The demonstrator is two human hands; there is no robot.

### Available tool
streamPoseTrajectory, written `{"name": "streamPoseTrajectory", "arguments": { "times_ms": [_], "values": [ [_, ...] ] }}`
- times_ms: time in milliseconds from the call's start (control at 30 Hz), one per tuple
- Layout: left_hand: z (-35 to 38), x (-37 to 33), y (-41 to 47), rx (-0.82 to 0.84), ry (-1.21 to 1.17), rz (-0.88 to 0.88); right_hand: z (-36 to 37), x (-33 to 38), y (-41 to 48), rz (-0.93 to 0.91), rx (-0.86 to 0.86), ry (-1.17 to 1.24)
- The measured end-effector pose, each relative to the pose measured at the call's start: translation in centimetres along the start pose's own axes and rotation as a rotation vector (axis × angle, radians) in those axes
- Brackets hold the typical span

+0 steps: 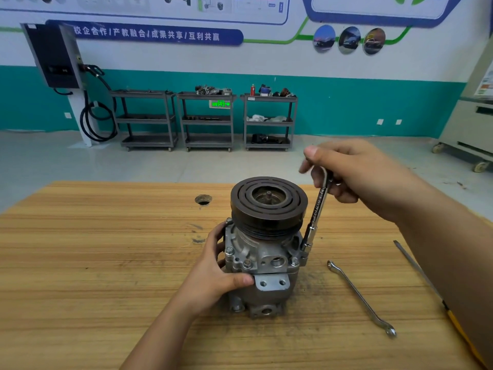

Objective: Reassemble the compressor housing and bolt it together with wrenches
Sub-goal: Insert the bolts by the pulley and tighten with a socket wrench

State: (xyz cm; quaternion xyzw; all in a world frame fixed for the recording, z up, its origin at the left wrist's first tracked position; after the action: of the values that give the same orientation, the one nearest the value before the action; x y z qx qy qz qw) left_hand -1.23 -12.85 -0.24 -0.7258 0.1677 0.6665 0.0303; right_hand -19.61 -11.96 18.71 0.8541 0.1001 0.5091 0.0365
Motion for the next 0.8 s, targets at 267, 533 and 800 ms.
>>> {"name": "streamPoseTrajectory", "arguments": {
  "times_ms": [267,533,800],
  "values": [
    [-0.1,0.0,0.0,-0.002,0.015,0.004,0.6,0.0,1.2,-0.058,0.027,-0.045],
    [0.0,-0.3,0.0,0.000,0.004,0.023,3.8,-0.4,1.9,-0.047,0.415,0.788],
    [0.1,-0.7,-0.1,0.000,-0.002,0.027,3.5,-1.1,3.1,0.066,0.125,0.701]
  ]
}}
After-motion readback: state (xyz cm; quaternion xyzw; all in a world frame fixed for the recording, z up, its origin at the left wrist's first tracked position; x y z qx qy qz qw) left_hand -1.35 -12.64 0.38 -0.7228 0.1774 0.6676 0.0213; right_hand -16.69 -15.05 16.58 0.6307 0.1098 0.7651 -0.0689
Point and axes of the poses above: each hand's wrist, its own y-axis towards the middle knuckle, its own z-axis out of the palm, x = y × z, the point moved 9 cm from there along y, towards the middle knuckle, and after that the axes turned 4 degrees about z, right-handed, at the moved point
